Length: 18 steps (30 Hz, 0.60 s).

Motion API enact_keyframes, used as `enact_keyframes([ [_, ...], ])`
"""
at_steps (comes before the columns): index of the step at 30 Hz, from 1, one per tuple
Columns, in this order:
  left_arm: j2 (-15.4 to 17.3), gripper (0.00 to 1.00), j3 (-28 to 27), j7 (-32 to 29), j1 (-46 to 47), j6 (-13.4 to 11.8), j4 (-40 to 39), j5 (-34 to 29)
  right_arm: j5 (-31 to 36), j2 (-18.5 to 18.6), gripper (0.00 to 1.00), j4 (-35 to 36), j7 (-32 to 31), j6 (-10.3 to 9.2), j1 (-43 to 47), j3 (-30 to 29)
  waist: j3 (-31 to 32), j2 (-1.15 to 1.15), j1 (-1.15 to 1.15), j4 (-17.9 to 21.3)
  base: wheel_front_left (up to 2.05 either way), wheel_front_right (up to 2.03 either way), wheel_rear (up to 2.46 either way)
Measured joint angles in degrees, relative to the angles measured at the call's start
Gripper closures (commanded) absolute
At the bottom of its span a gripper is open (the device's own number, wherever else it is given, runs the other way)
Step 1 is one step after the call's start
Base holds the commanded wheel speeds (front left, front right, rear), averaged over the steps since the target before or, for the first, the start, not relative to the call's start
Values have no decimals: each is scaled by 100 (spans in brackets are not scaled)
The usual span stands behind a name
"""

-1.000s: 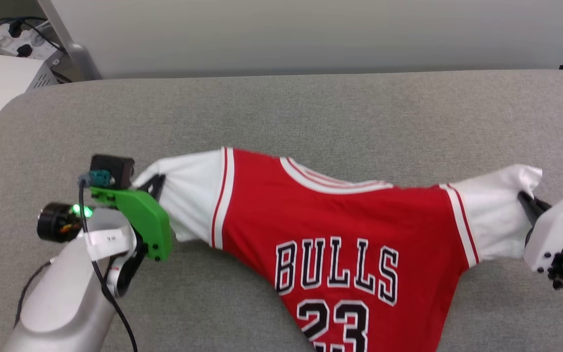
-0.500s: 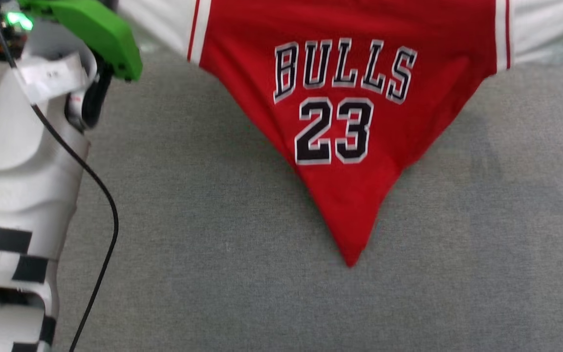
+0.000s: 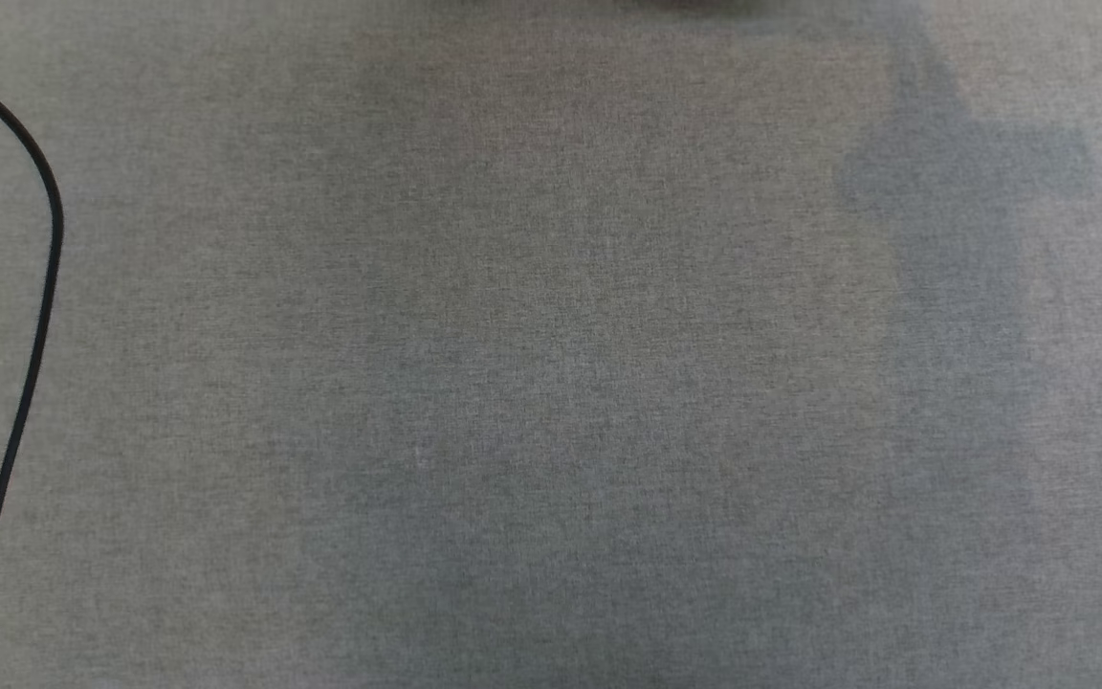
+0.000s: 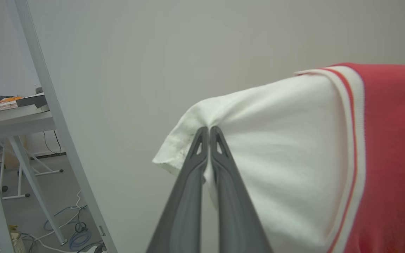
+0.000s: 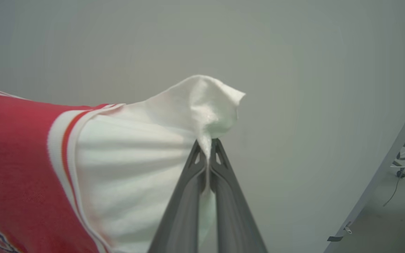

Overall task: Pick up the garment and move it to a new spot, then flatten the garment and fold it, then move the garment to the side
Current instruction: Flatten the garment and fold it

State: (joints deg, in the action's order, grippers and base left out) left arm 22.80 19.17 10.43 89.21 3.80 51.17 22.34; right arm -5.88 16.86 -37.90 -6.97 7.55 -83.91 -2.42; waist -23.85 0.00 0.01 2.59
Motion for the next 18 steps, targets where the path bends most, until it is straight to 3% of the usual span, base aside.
enact_keyframes([
  [5,18,100,54,227,284,57,350,-65,21,-101,100,-687,316,-1,-565,48,-332,0,0,49,0,0,0],
  [13,-158,100,8,343,223,199,982,132,-67,-299,100,-1593,628,-1,-650,455,-683,0,0,64,0,0,0],
  [18,-414,100,-96,403,-426,307,1316,486,-553,-508,100,-2128,907,-1,-380,853,-773,0,0,60,0,0,0],
])
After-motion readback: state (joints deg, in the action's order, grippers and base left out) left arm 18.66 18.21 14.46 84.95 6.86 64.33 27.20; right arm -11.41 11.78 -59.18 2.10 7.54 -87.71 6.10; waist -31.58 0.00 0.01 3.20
